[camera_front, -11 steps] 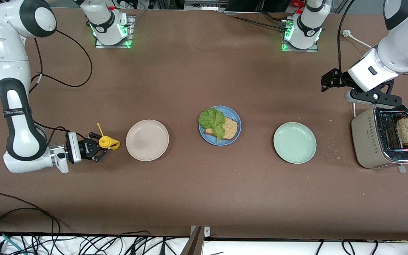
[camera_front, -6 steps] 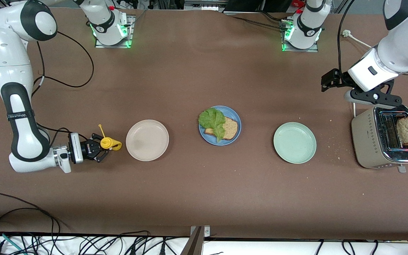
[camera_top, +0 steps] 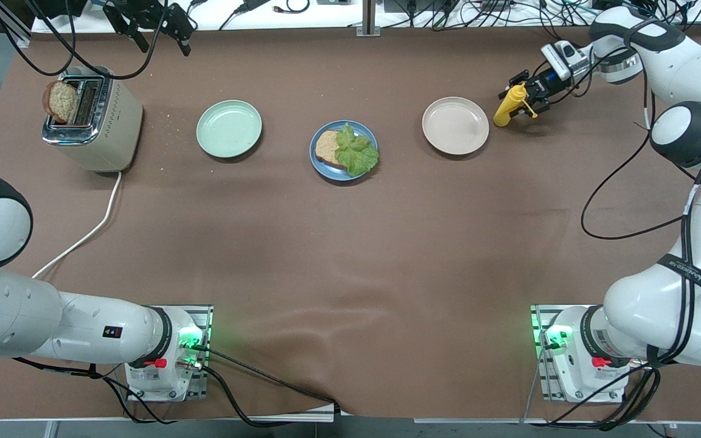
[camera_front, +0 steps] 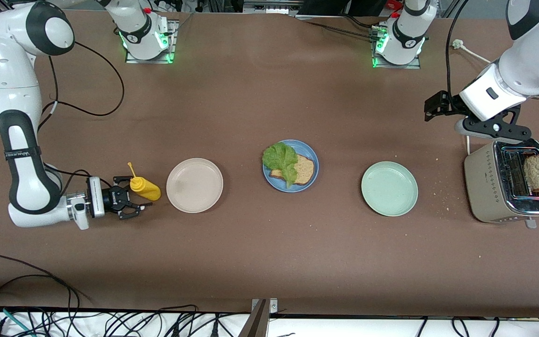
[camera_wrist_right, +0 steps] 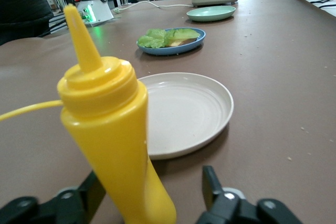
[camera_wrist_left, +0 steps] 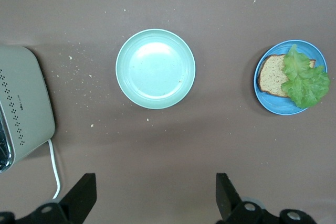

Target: Make sandwich in blue plate with both arms

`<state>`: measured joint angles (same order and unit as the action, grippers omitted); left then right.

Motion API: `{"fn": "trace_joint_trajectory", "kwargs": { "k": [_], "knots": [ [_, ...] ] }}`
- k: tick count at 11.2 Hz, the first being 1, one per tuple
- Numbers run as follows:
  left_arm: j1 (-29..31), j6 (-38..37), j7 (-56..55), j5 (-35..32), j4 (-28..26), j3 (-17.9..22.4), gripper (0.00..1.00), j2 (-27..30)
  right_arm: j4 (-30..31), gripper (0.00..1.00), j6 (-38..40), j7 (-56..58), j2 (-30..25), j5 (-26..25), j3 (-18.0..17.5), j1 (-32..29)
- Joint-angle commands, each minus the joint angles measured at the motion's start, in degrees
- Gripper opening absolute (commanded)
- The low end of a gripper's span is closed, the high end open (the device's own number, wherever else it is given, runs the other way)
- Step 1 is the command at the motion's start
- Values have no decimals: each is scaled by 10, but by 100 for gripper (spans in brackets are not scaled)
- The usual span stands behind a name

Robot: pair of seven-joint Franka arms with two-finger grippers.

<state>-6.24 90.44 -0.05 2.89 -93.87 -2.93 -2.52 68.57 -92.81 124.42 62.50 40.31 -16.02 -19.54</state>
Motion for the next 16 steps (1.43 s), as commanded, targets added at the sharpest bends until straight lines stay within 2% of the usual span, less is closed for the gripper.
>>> {"fn": "trace_joint_trajectory", "kwargs": {
  "k": [1, 3, 6, 9, 11, 14, 16],
  "knots": [
    [-2, -7, -7, -3, 4, 1, 100, 3, -5, 100, 12, 3, -39, -38, 29, -4],
    [-2, -7, -7, -3, 4, 1, 100, 3, 19, 100, 8, -25, -89, -89, 50, -2],
    [-2, -6, -7, -3, 4, 1, 100, 3, 97, 100, -4, -149, -208, -133, 103, 30],
    [-2, -7, -7, -3, 4, 1, 100, 3, 167, 100, -5, -320, -322, -177, 113, 53],
    [-2, -7, -7, -3, 4, 1, 100, 3, 211, 100, -6, -467, -397, -213, 116, 68],
    [-1, -6, -7, -3, 4, 1, 100, 3, 241, 100, -1, -756, -491, -277, 117, 95],
    [-1, -6, -7, -3, 4, 1, 100, 3, 263, 100, 0, -929, -553, -322, 117, 137]
  ]
}}
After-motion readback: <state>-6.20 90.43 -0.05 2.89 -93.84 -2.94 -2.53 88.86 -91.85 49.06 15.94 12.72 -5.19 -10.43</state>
